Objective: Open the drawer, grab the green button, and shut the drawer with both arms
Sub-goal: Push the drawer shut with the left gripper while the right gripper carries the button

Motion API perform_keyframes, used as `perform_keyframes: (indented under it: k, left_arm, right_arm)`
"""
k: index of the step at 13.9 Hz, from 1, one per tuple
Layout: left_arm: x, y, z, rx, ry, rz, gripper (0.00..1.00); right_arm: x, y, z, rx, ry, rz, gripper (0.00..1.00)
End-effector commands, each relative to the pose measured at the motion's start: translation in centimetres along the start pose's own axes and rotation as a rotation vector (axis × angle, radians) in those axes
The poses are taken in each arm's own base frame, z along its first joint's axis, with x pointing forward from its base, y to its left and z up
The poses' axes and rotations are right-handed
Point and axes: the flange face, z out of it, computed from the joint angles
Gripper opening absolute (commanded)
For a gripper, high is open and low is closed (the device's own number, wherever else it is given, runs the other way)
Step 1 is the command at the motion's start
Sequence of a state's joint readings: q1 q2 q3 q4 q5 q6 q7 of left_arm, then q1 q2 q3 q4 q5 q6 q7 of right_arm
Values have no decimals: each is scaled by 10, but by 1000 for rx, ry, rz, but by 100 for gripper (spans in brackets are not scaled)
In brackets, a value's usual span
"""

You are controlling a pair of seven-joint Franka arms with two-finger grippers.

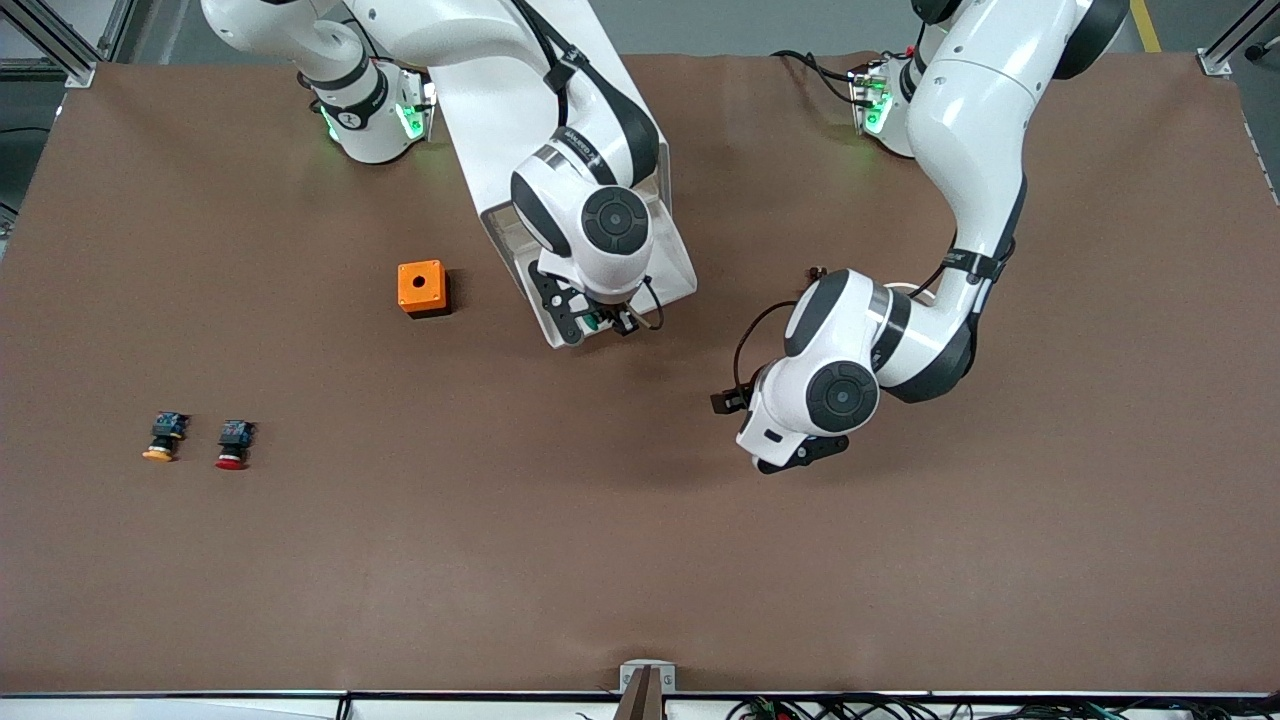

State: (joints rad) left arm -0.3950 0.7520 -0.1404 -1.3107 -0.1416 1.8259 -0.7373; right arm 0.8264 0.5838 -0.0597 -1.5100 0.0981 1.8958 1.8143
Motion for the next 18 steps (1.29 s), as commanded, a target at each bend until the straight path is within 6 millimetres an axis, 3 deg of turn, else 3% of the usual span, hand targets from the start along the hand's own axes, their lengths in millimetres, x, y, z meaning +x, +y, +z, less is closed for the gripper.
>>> perform_keyframes:
  k: [1, 3, 6, 7, 9, 11, 13, 16, 18]
  left_arm:
    - [-1, 1, -4, 6, 24, -10, 100]
    - [-12, 14, 3, 2, 34, -5, 100]
    - [-36, 43, 26, -16, 76, -68, 100]
    - [-42, 51, 29, -14, 95, -77, 100]
    - [-58, 66, 38, -20, 128, -107, 100]
    - [-75, 83, 49, -22, 145, -133, 100]
    - [-97, 101, 57, -20, 177, -153, 100]
    - [-129, 124, 75, -27, 199, -161, 100]
    - [-142, 133, 84, -29, 211, -167, 100]
  right_arm:
    - [7, -2, -2, -9, -7, -10, 29]
    - [15, -1, -21, -6, -12, -15, 29]
    - [83, 0, -85, -112, -31, -13, 29]
    - [113, 7, -107, -146, -45, -35, 29]
    - [195, 24, -152, -155, -95, -114, 28]
    - [272, 48, -179, -132, -136, -243, 28]
    - [353, 69, -184, -117, -127, -405, 28]
    - [450, 95, -172, -96, -131, -588, 28]
    - [492, 104, -151, -61, -127, -682, 28]
